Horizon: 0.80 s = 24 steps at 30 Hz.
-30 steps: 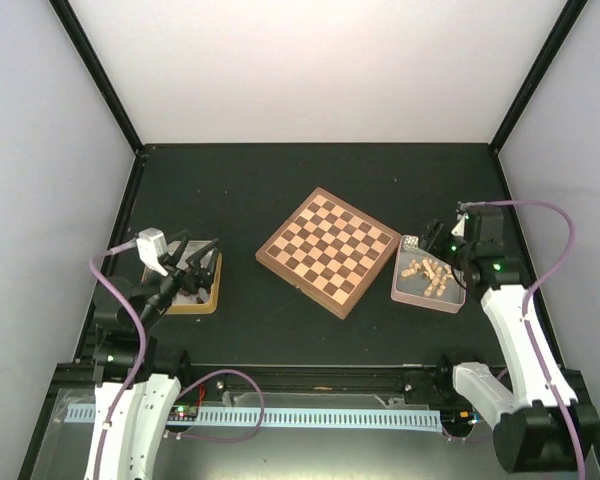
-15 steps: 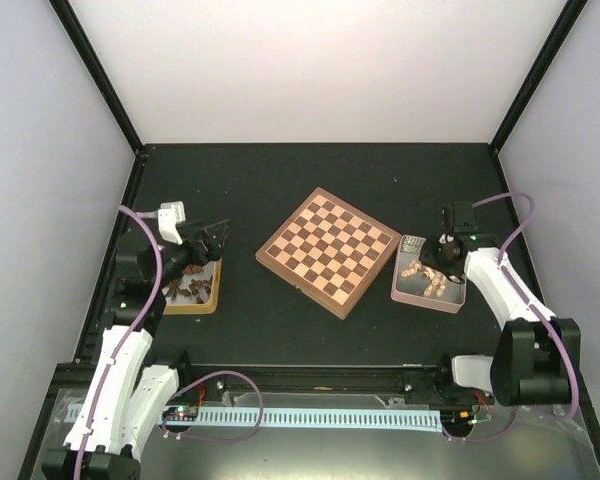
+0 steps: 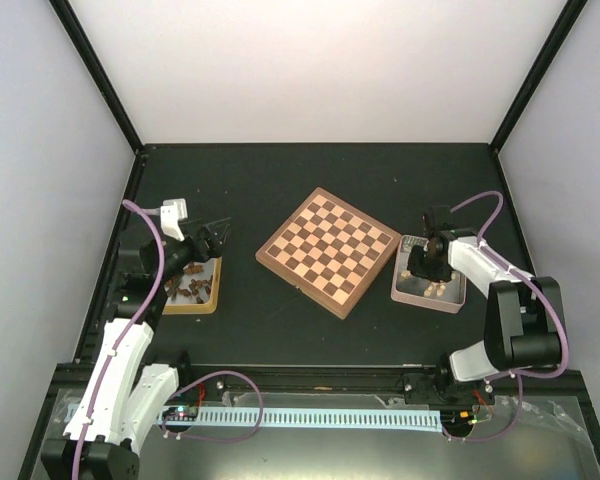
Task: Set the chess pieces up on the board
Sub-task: Pick up the chess piece from the storage box.
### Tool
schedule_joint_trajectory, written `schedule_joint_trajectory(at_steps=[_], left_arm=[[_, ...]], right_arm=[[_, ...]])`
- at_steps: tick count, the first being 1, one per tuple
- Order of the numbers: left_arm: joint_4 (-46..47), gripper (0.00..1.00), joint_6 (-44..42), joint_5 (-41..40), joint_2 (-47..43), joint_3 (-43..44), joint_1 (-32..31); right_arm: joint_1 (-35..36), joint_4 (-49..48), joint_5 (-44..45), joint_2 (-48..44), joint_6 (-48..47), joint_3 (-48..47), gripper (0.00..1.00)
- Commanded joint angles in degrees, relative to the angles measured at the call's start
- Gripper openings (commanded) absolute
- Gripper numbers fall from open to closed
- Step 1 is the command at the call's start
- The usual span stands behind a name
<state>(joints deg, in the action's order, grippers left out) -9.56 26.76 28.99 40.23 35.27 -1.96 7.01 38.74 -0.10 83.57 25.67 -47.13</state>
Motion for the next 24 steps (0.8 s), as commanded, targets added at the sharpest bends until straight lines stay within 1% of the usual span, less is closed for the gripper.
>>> schedule_joint_trajectory(at_steps=[1, 3, 5, 10, 15, 24], left_arm=[[1.4, 0.99, -0.5, 1.3, 0.3, 2.4, 0.2], [1.3, 0.99, -0.5, 1.3, 0.1, 2.5, 0.2], [1.5, 0.99, -0.6, 1.3, 0.1, 2.5, 0.2], [1.6, 0.99, -0.6, 1.0, 0.2, 2.6, 0.2], [1.7, 0.99, -0.7, 0.6, 0.4, 2.5, 0.2], [2.0, 0.99, -0.7, 0.4, 0.9, 2.3, 0.2]], right_arm=[[0.5, -1.3, 0.1, 1.1, -1.1, -1.9, 0.22], [0.7, -1.5, 0.1, 1.5, -1.4, -2.5, 0.25], [0.9, -1.6, 0.3, 1.9, -1.6, -2.9, 0.26], [1.2, -2.3, 1.4, 3.0, -1.7, -4.4, 0.22], [1.7, -2.3, 2.6, 4.9, -1.9, -5.9, 0.22], [1.8, -1.7, 4.0, 6.3, -1.8, -6.1, 0.11]])
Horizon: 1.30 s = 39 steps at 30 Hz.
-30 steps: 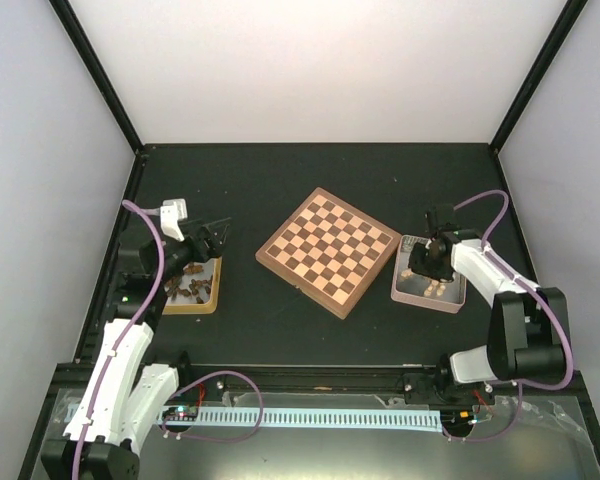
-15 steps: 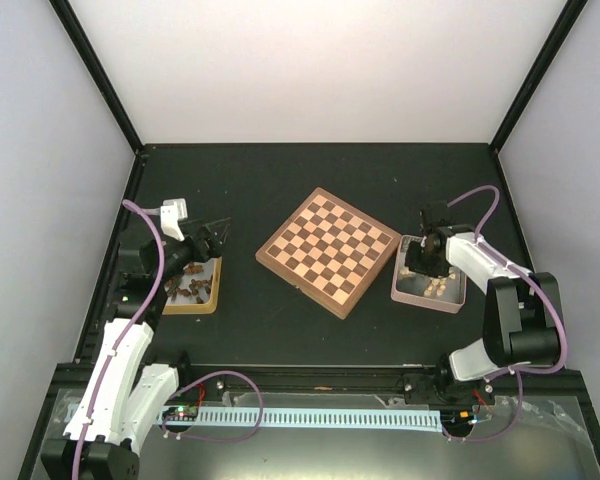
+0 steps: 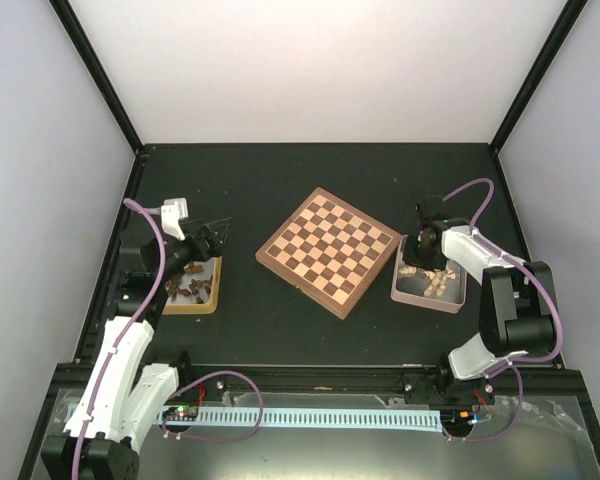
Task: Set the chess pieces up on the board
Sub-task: Pick up the chess piece from the storage box.
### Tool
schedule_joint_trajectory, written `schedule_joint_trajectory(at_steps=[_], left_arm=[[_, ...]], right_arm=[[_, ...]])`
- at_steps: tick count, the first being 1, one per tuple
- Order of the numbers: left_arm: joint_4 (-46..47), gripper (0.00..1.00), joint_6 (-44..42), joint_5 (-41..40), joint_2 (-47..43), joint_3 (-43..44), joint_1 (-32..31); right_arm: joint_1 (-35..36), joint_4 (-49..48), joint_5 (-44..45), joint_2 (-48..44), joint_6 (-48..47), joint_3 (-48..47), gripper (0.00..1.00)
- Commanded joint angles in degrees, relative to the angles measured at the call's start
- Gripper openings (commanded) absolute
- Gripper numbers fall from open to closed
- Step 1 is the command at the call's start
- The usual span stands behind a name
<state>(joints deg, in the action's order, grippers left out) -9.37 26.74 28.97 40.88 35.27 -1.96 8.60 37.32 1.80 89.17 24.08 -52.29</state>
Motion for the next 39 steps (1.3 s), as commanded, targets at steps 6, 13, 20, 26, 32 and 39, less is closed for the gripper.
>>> schedule_joint_trajectory(at_steps=[6, 13, 20, 26, 32, 39], left_arm=[[1.8, 0.99, -0.3, 0.5, 0.3, 2.5, 0.2], [1.3, 0.99, 0.7, 0.7, -0.2, 2.4, 0.2], [0.1, 0.99, 1.6, 2.0, -0.5, 2.4, 0.2], [-0.1, 0.99, 3.5, 5.5, 0.9, 2.8, -0.1], [-2.2, 0.99, 3.1, 7.1, 3.0, 4.1, -0.9], [-2.5, 0.99, 3.1, 8.2, 5.0, 5.2, -3.7]], right_arm=[[0.8, 0.7, 2.4, -0.3, -0.5, -1.1, 0.14], [1.8, 0.8, 2.0, 0.7, -1.0, -1.0, 0.24], [2.6, 0.5, 4.1, 0.4, -0.5, -1.2, 0.09], [3.0, 0.2, 4.5, -0.3, -0.4, -0.5, 0.21], [3.9, -0.2, 4.7, 1.5, -0.1, -0.3, 0.14], [4.0, -0.1, 6.1, -3.6, 1.0, 1.1, 0.01]])
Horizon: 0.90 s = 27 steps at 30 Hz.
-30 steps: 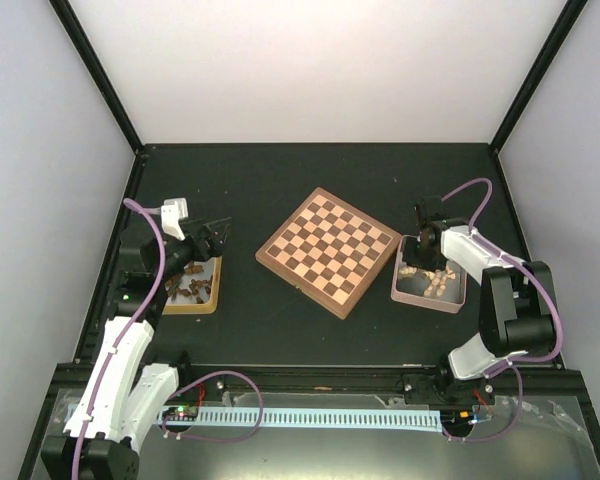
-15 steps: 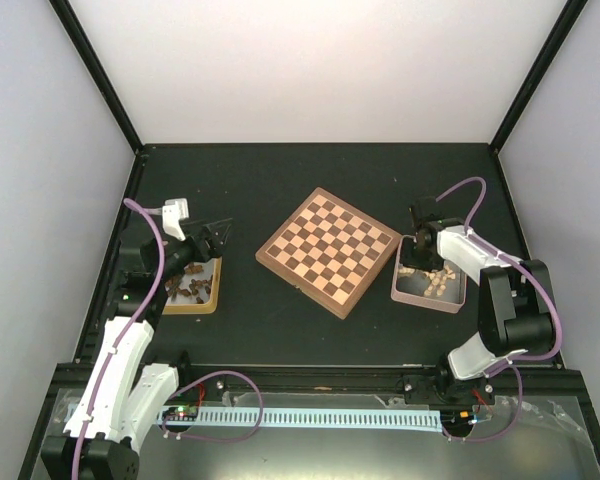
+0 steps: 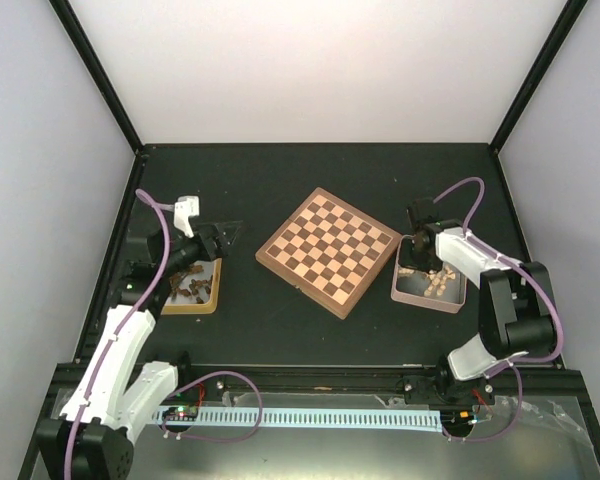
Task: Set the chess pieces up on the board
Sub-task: Pick up the chess piece from the storage box.
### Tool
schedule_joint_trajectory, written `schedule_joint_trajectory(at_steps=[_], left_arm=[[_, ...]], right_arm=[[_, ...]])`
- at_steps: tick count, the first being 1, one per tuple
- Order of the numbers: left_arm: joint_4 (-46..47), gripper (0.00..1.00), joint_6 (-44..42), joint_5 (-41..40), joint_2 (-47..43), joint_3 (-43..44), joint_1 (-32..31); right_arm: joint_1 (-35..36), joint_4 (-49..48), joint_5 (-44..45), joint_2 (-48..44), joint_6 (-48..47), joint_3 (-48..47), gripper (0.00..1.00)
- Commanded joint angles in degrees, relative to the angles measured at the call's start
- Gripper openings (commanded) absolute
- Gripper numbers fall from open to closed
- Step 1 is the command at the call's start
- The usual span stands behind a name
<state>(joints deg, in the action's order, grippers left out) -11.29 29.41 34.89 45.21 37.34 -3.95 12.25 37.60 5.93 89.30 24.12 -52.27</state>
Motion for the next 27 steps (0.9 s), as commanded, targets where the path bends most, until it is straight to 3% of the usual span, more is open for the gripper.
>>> schedule_joint_trajectory(at_steps=[1, 9, 20, 23, 27], left_arm=[[0.1, 0.99, 0.7, 2.2, 1.0, 3.0, -2.5], [9.6, 0.99, 4.2, 0.4, 7.2, 2.0, -12.9], [21.4, 0.99, 13.5, -4.1, 26.1, 9.1, -31.8], [25.6, 0.93, 17.2, -4.1, 33.9, 12.3, -36.0], [28.6, 0.79, 19.1, -2.7, 44.0, 18.3, -39.9]], right_arm=[[0.4, -0.4, 1.9, -5.0, 1.2, 1.4, 0.01], [0.3, -1.7, 2.3, -12.1, 5.5, 4.2, 0.01], [0.3, -3.9, -0.2, -18.1, 10.6, 7.8, 0.01], [0.3, -4.9, -1.8, -20.5, 13.4, 9.4, 0.01], [0.0, -6.9, -5.3, -23.0, 17.6, 12.0, 0.01]])
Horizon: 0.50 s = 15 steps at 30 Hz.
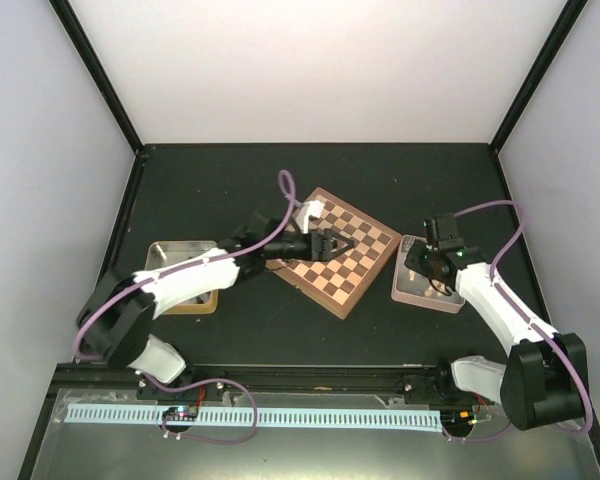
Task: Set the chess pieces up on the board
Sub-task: Pick up the chess piece from the storage box.
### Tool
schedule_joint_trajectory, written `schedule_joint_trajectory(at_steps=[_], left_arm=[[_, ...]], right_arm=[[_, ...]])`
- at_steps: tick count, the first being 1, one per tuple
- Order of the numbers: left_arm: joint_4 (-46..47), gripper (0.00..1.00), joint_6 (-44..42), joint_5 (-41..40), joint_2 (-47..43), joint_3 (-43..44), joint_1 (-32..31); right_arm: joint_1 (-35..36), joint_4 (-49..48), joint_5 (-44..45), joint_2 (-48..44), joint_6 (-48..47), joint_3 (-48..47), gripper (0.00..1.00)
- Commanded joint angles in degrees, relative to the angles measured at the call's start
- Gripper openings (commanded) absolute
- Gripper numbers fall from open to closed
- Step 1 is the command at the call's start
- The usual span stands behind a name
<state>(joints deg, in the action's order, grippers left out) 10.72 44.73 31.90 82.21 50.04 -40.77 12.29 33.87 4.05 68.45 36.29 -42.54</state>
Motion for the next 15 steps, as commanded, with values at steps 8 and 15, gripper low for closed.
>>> schedule_joint_trajectory(at_steps=[8, 15], left_arm=[[5.8, 0.57, 0.4, -1.8, 16.3, 13.3, -8.3], [3.7, 0.50, -4.4, -1.7, 23.2, 19.5, -11.6]], right_arm=[[-2.4, -6.3, -11.3, -7.0, 13.1, 5.5, 0.01], [-6.5, -6.2, -16.6, -11.9, 16.8, 6.6, 0.01]])
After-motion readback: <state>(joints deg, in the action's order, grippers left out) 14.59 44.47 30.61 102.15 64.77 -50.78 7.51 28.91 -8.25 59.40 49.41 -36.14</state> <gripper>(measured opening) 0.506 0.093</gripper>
